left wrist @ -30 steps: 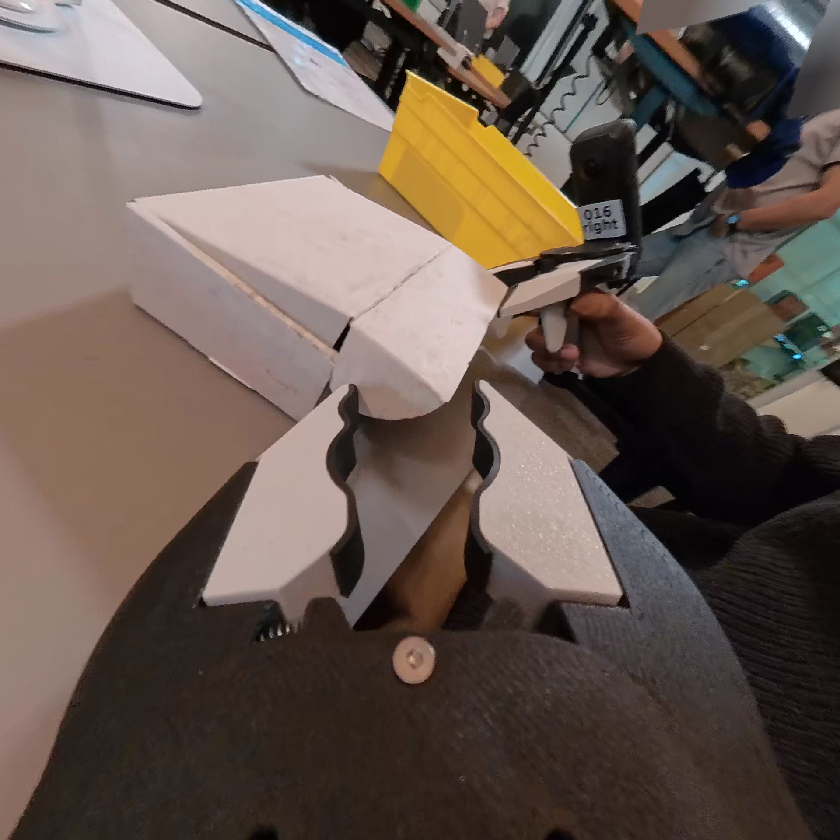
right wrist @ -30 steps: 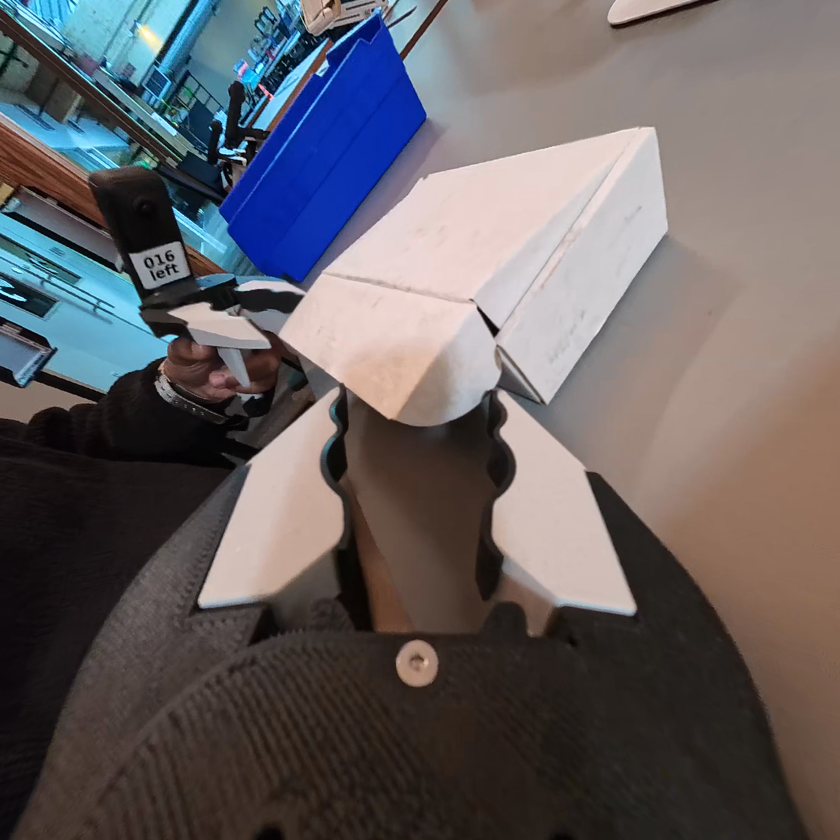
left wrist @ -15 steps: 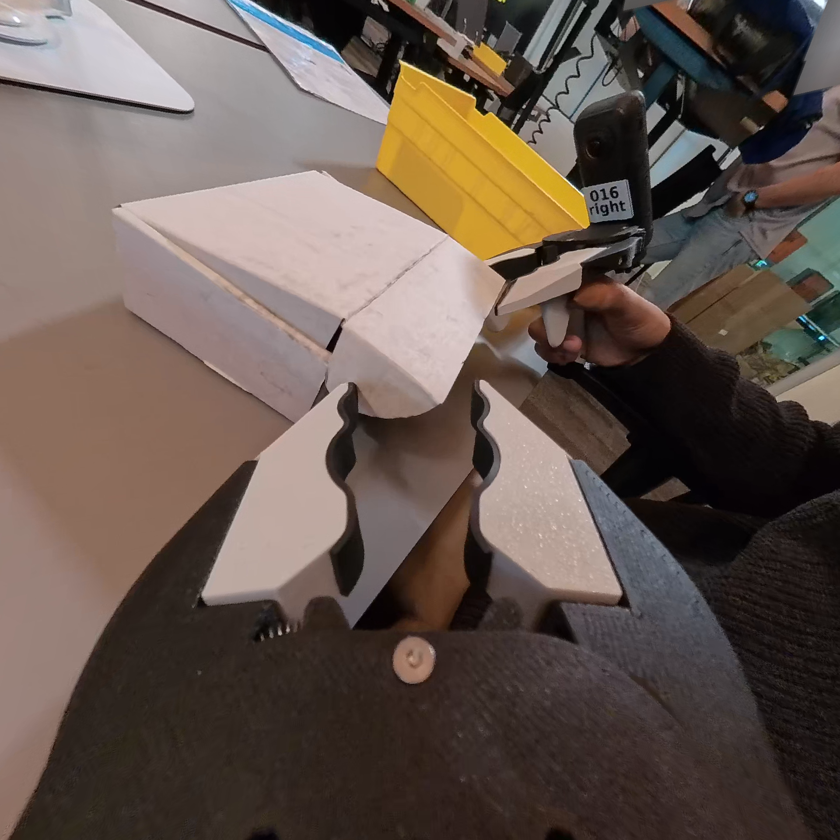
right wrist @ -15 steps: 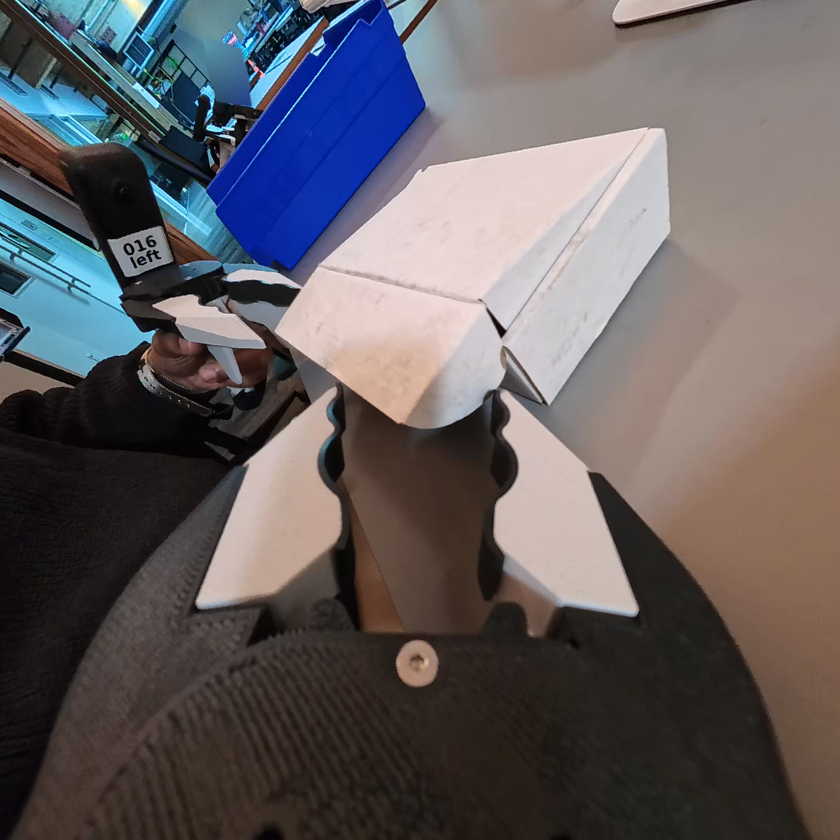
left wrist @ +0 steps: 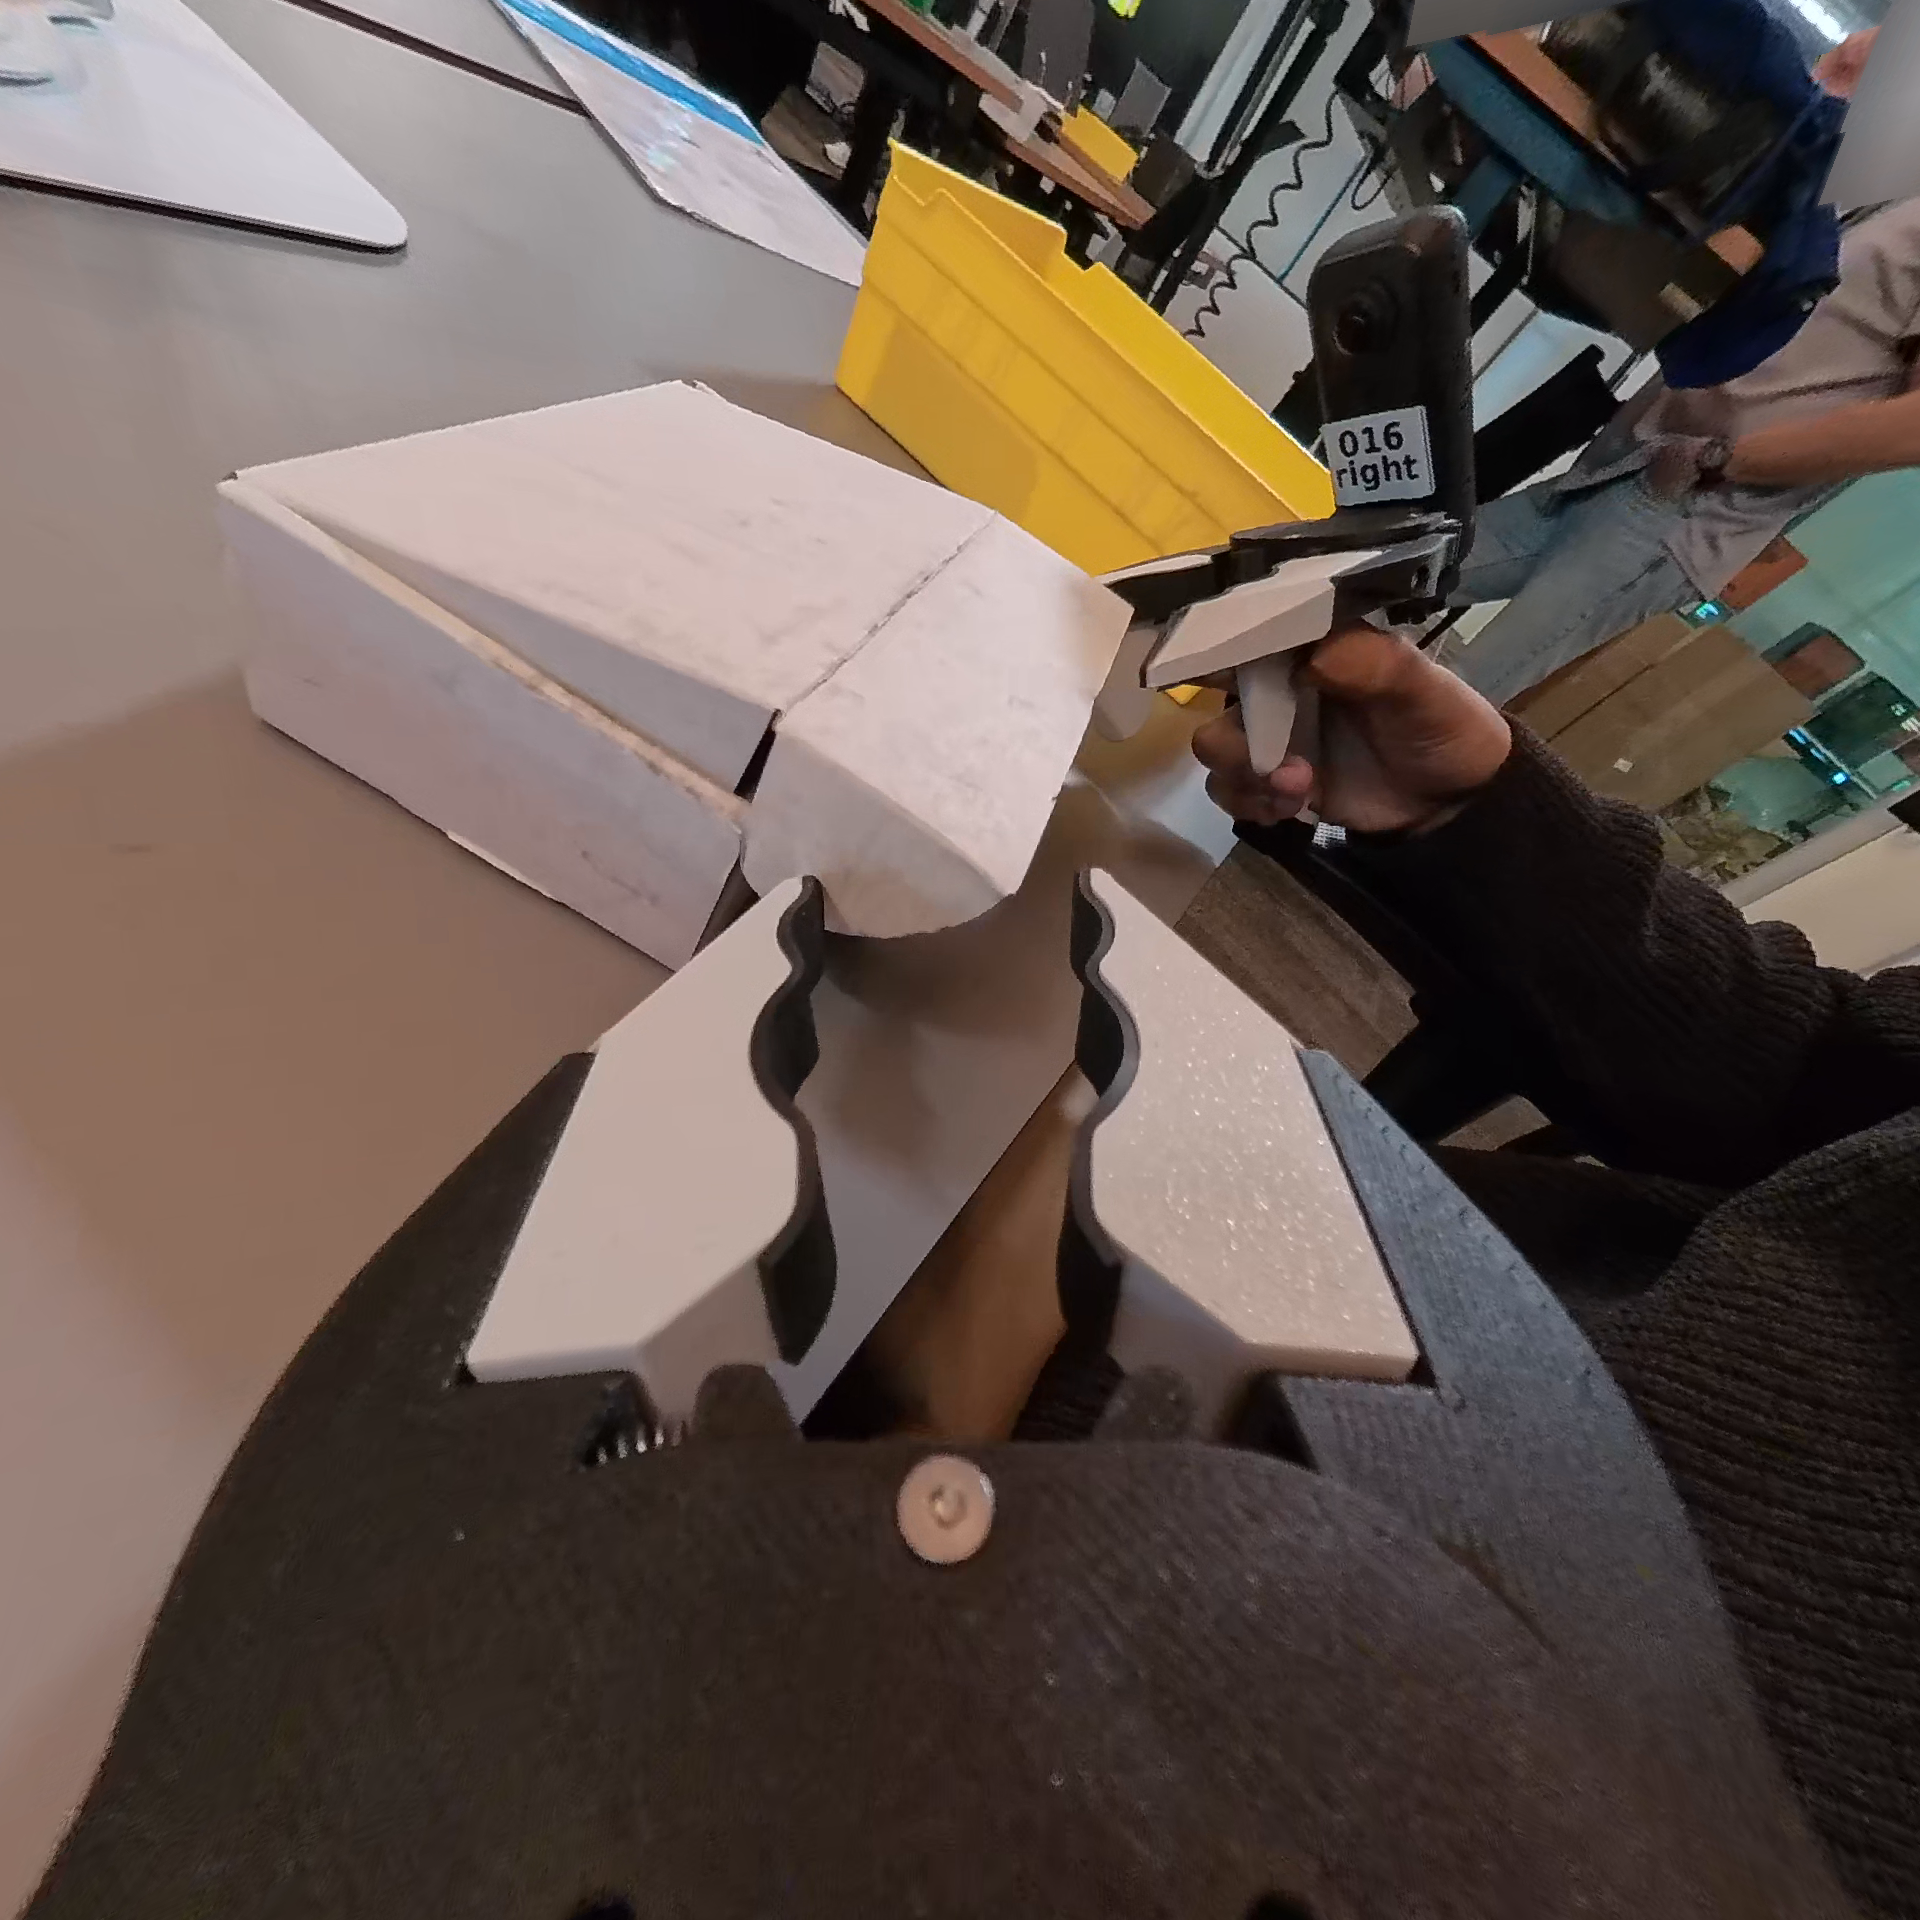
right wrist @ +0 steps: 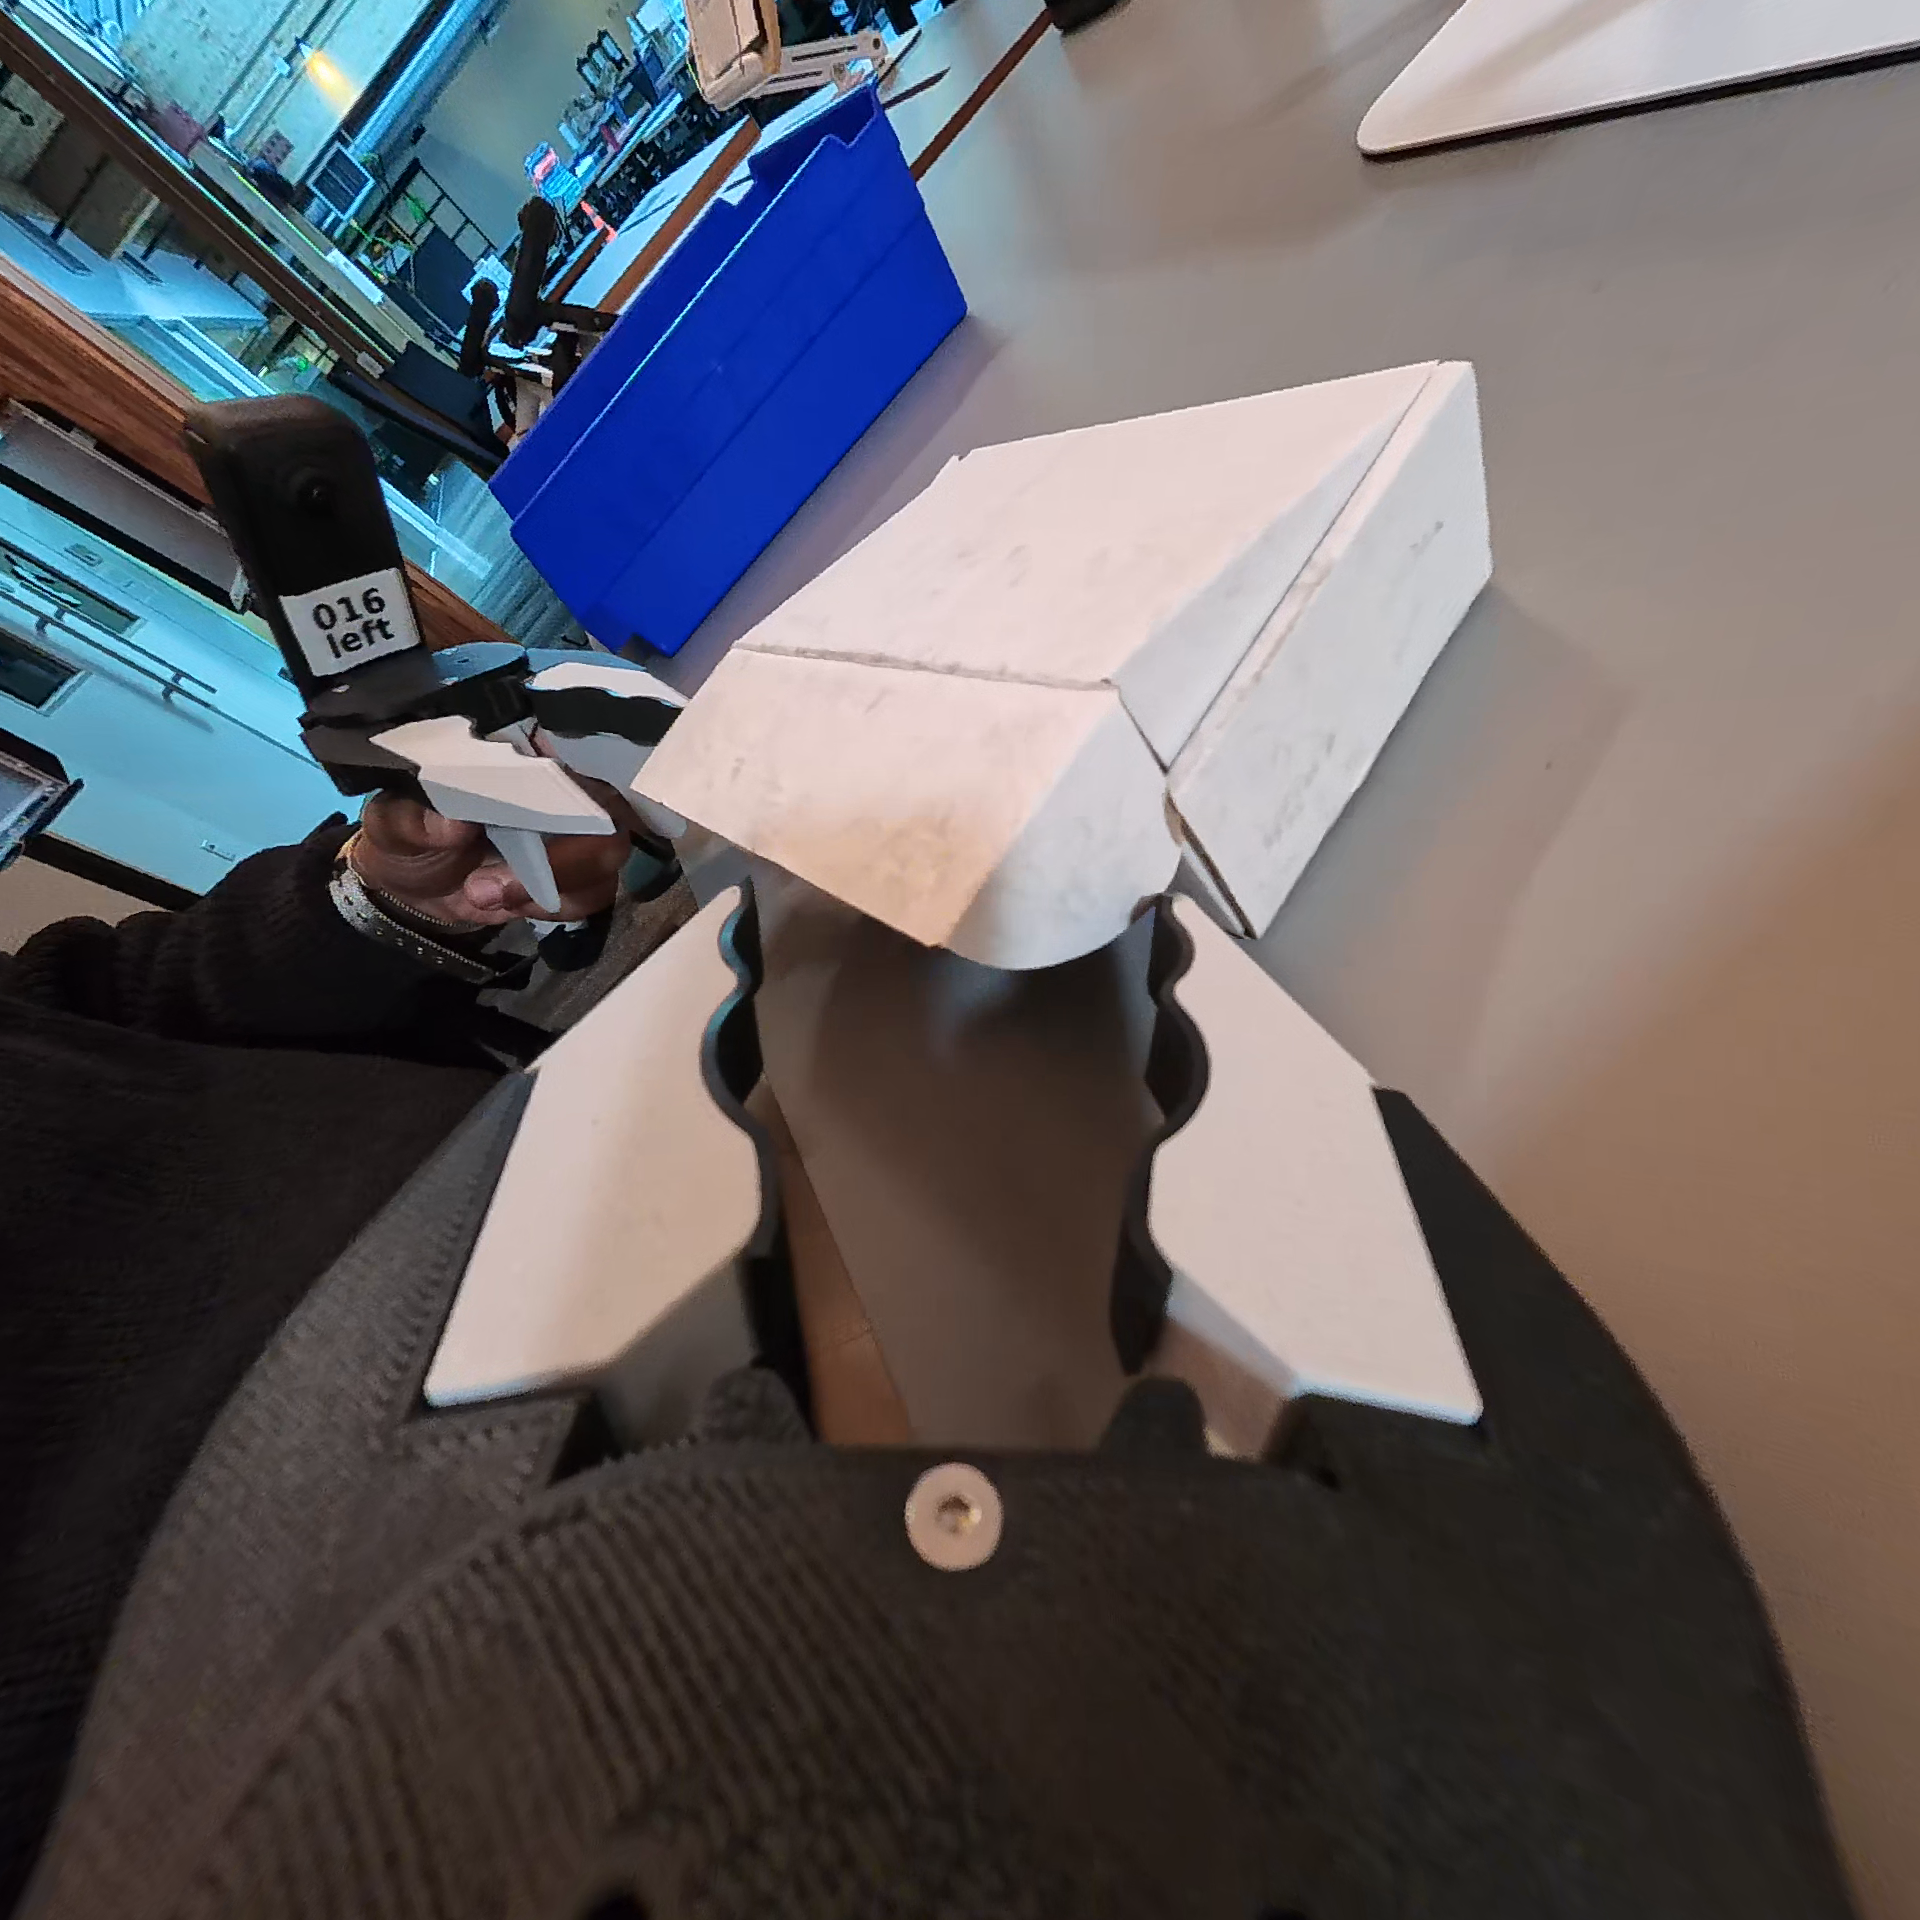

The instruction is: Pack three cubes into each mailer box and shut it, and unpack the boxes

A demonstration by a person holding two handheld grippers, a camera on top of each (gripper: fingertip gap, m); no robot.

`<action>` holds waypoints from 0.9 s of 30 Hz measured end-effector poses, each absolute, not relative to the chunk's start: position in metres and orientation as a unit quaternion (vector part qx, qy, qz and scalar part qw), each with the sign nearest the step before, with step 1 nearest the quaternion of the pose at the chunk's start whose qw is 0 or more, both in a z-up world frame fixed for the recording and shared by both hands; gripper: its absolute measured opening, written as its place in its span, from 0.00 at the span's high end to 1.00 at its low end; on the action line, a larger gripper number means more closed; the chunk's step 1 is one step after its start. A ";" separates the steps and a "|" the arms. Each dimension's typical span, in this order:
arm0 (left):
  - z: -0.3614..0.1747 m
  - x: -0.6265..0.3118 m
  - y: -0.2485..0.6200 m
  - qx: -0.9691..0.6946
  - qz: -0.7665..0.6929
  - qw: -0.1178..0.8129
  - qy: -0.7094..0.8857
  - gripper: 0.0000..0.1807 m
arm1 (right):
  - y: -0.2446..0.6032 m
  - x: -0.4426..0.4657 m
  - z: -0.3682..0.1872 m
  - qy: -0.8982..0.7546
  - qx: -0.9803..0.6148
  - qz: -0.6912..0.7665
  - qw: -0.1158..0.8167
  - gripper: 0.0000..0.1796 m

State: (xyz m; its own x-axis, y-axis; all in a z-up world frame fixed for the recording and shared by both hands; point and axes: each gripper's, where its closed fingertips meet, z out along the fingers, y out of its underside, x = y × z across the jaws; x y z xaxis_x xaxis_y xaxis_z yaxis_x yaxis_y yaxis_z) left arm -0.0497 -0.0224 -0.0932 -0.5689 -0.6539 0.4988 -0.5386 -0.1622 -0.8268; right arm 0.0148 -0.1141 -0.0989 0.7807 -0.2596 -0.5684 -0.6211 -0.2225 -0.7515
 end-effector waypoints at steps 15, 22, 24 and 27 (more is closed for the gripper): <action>-0.094 -0.046 -0.023 -0.475 -0.609 0.042 0.634 0.78 | -0.116 0.015 -0.094 0.290 -0.755 0.181 0.559 0.55; -0.091 -0.042 -0.017 -0.482 -0.615 0.053 0.622 0.76 | -0.128 0.027 -0.082 0.301 -0.742 0.157 0.578 0.55; -0.089 -0.040 -0.015 -0.484 -0.616 0.057 0.618 0.76 | -0.127 0.028 -0.077 0.304 -0.731 0.159 0.590 0.55; -0.090 -0.037 -0.014 -0.489 -0.616 0.059 0.614 0.76 | -0.120 0.025 -0.081 0.301 -0.734 0.158 0.588 0.56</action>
